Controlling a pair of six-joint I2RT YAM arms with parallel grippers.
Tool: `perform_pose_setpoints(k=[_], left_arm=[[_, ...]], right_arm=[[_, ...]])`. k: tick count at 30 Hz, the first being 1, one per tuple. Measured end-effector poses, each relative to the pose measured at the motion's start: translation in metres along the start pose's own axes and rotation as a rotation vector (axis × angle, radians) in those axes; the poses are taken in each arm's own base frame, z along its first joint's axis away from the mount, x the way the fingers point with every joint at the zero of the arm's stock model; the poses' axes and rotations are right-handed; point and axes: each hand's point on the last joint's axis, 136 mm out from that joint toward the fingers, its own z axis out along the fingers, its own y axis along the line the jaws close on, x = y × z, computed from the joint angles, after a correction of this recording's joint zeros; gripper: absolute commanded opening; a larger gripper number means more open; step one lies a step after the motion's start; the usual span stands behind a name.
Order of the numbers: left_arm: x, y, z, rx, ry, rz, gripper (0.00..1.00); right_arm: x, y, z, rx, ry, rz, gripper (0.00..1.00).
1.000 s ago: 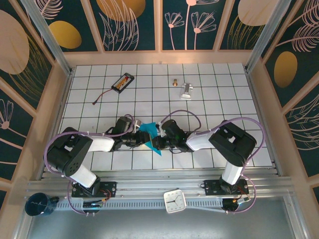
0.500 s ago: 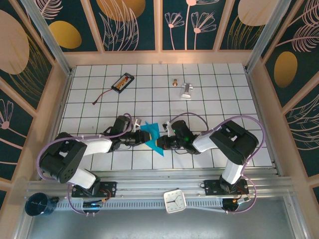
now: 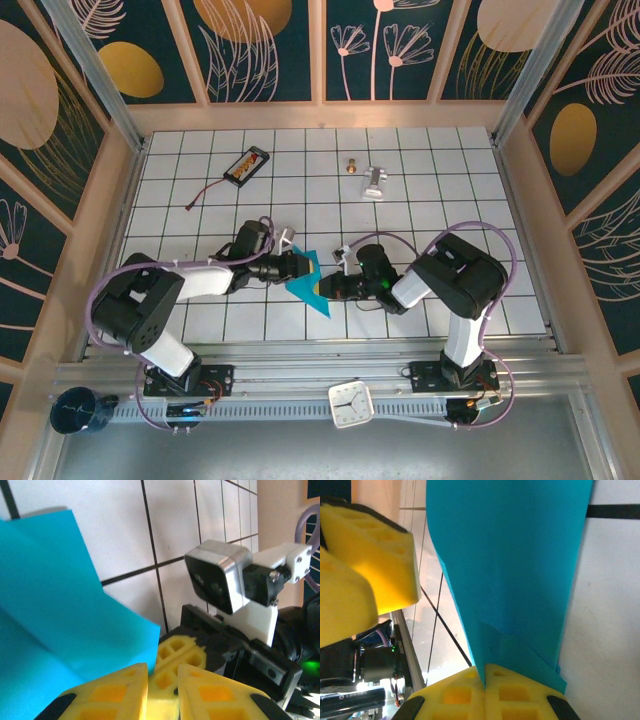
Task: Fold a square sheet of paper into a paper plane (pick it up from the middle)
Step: Perform the fourth fold on the wing at the bottom-center of the table.
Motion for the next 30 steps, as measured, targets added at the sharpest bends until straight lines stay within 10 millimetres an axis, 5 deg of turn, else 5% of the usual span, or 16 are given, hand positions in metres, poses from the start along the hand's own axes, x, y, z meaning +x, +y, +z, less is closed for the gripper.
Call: perform_pose_setpoints(k=[30], left_arm=[[-0.008, 0.036, 0.027, -0.102, 0.014, -0.04, 0.19]], right_arm=[[0.0, -0.002, 0.0, -0.008, -0.002, 0.044, 0.05]])
